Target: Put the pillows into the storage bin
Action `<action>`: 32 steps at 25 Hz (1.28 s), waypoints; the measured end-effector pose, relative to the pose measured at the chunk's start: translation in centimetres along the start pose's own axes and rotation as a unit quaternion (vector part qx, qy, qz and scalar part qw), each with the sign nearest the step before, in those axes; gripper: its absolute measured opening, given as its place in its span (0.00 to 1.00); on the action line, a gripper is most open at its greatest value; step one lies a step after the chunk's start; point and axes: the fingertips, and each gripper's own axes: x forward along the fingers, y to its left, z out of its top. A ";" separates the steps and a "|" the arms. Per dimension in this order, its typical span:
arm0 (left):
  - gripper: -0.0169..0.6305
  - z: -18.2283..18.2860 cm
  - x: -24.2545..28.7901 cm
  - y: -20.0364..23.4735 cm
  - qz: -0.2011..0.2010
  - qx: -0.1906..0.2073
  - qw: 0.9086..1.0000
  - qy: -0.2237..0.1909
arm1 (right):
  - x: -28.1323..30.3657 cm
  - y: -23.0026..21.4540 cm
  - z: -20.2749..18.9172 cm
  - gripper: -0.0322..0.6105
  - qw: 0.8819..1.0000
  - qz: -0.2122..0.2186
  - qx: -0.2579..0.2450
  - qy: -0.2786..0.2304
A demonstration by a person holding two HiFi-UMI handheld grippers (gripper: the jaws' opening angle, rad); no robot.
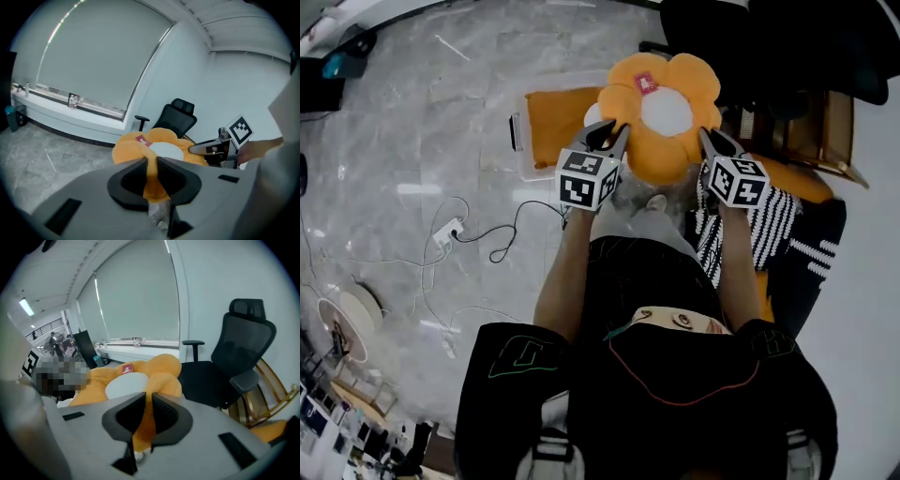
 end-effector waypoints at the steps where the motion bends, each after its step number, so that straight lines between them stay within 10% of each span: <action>1: 0.11 -0.1 -0.9 0.7 0.009 -0.005 1.000 -0.006 | 0.4 1.0 0.4 0.11 1.000 0.007 -0.006 0.000; 4: 0.13 -0.2 -2.5 2.5 0.040 -0.007 0.999 -0.020 | 1.7 2.5 1.5 0.16 1.000 0.008 -0.011 -0.019; 8: 0.54 -3.0 -2.8 5.9 0.095 -0.021 0.995 0.016 | 3.1 1.8 0.3 0.40 0.999 -0.015 0.009 -0.027; 14: 0.33 -3.2 -2.7 5.5 0.072 -0.049 0.996 0.005 | 0.5 0.5 -3.1 0.39 0.999 -0.002 0.050 -0.010; 20: 0.24 -1.1 -1.0 3.0 0.035 -0.013 0.999 -0.001 | -2.8 -0.6 -2.7 0.08 0.995 -0.003 0.089 -0.055; 32: 0.02 8.0 2.3 -8.2 -0.100 0.103 0.988 -0.053 | -9.8 -2.5 2.2 0.05 0.976 -0.048 0.117 -0.179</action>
